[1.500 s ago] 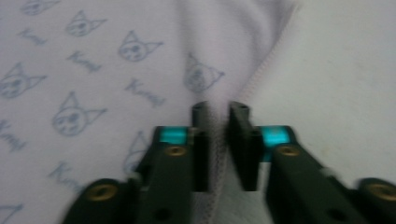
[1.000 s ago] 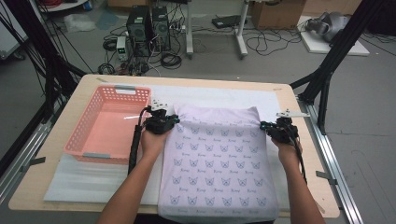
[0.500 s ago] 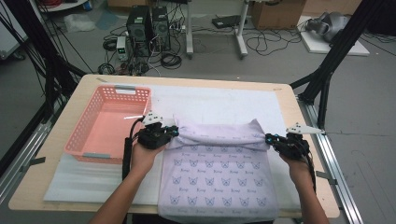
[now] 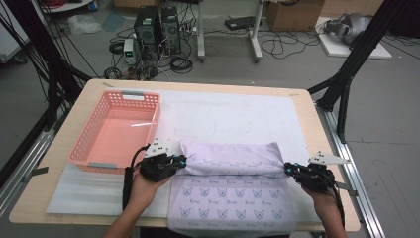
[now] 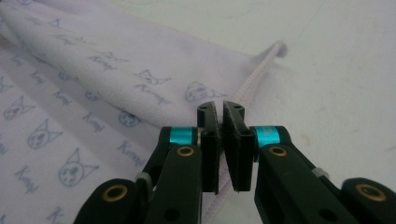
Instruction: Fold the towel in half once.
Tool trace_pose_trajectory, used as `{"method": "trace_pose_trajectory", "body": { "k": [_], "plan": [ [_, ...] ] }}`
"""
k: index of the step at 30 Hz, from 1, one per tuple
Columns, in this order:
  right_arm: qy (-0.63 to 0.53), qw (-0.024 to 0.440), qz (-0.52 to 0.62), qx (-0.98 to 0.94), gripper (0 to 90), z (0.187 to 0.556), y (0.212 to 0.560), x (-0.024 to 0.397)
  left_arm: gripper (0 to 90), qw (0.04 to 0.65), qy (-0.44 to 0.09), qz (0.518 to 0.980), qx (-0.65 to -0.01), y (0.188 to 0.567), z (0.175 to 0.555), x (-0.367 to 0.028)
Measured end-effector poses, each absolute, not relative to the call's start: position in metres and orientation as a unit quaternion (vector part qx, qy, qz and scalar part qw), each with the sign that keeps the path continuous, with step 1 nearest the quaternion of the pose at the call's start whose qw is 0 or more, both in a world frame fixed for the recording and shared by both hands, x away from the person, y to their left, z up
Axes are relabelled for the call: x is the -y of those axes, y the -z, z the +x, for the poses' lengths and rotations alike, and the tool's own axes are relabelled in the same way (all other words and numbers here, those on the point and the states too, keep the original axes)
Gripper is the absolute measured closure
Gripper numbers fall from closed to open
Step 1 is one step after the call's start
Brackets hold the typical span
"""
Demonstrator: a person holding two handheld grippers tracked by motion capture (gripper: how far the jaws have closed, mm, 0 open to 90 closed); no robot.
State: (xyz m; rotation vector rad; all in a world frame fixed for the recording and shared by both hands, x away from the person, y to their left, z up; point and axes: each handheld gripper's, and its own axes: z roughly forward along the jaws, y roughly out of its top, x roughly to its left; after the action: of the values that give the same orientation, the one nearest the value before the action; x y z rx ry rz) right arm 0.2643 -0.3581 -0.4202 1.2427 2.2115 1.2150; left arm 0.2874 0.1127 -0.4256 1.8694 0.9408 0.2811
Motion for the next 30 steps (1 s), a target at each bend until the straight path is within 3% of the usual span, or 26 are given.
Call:
{"method": "trace_pose_trajectory", "body": {
  "k": [2,5,8,17,30],
  "plan": [
    [-0.423,0.161,0.435,-0.778,82.0,0.265,0.424,0.357,72.0,0.486,-0.118,0.772,-0.392,0.431,0.288,-0.112],
    [-0.417,0.168,0.446,-0.774,63.7,0.268,0.426,0.355,55.7,0.476,-0.126,0.772,-0.402,0.436,0.289,-0.113],
    [-0.426,0.177,0.456,-0.761,56.0,0.271,0.424,0.355,47.3,0.479,-0.128,0.766,-0.409,0.436,0.292,-0.112],
    [-0.406,0.18,0.479,-0.757,50.3,0.303,0.43,0.352,43.0,0.465,-0.136,0.757,-0.44,0.429,0.323,-0.102],
    [-0.342,0.173,0.5,-0.776,49.1,0.346,0.439,0.334,46.8,0.398,-0.153,0.772,-0.471,0.447,0.361,-0.09]
  ]
}}
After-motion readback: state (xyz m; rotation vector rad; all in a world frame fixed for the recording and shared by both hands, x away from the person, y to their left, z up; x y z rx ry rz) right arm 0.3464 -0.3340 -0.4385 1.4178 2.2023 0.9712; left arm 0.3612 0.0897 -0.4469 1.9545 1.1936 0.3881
